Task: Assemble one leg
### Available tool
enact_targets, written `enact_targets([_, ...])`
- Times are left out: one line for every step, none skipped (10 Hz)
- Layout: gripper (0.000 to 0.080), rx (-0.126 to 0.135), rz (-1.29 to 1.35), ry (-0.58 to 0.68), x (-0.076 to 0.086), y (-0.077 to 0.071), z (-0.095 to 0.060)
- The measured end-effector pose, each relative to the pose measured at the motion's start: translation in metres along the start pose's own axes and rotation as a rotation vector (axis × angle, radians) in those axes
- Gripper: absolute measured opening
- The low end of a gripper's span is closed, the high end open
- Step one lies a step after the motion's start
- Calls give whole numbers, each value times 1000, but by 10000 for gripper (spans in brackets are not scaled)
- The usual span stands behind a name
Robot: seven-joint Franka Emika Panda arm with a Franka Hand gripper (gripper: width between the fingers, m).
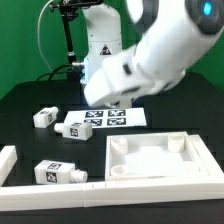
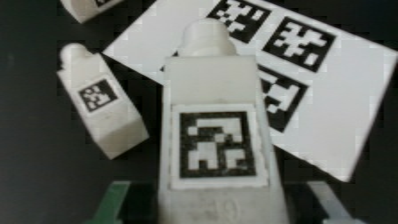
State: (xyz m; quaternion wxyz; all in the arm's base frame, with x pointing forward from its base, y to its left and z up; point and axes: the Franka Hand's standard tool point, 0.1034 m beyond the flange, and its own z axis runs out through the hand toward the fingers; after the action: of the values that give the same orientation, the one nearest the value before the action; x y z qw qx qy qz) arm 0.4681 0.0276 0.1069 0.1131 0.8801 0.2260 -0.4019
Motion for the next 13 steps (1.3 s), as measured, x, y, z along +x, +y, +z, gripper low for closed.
enact_targets([285,-10,3,49,8,3,-11])
enact_targets([285,-17,3,119,16,6,-6])
enact_targets([285,-24,4,189,14,7,-7])
enact_targets([285,-34,4,268,15,8,-10])
enact_targets([285,-42,5,339,17,9,-14])
enact_targets([285,-34,10,367,21,6,-30])
enact_targets([285,11,23,428,29,9,-57])
enact_targets([285,77,72,492,36,21,-82])
enact_targets([286,89,106,510,34,30,-89])
enact_targets([286,68,96,586,37,34,-90])
enact_targets([287,58,107,660,37,34,-90])
enact_targets([287,52,112,697,37,35,-89])
enact_targets([287,31,114,783,41,39,-94])
